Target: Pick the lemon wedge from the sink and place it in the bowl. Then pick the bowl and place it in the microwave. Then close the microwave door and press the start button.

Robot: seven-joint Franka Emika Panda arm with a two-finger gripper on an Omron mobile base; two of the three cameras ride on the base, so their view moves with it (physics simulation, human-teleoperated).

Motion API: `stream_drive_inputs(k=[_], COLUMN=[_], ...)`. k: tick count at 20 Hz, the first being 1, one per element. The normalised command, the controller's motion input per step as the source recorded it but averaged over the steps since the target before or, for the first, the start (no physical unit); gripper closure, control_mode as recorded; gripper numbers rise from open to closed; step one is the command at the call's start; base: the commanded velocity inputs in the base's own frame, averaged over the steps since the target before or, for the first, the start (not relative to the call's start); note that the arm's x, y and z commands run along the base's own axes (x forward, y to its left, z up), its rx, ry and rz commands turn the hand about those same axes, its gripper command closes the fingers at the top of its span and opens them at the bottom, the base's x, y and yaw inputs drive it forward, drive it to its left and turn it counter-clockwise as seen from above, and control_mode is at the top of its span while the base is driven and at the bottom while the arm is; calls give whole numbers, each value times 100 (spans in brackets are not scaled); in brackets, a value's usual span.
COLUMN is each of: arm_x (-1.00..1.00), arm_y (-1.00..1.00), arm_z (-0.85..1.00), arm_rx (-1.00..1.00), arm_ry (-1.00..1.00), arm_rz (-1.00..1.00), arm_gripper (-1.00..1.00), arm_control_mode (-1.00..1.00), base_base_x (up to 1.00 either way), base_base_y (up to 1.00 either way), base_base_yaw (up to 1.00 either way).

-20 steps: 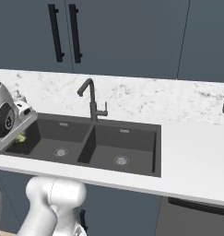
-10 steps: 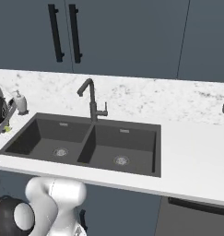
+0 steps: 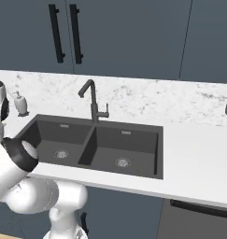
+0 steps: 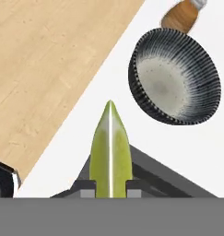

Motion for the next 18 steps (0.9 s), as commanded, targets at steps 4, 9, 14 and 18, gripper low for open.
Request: stream_drive_inputs(k=[4,9,14,18], arm_x=[40,34,21,32], arm_y=[100,100,90,69], arm_z=[0,-17,-8,-16], arm_rx=[-11,-15,-10,-3], arm_ry=[0,0,-5,-6], arm_rz=[27,26,23,20], arm_gripper=[100,100,100,100], arm_control_mode=[-100,-100,-100,-100], base_base_x=[0,0,0,0], base_base_y=[0,0,0,0], base_base_yaw=[0,0,0,0])
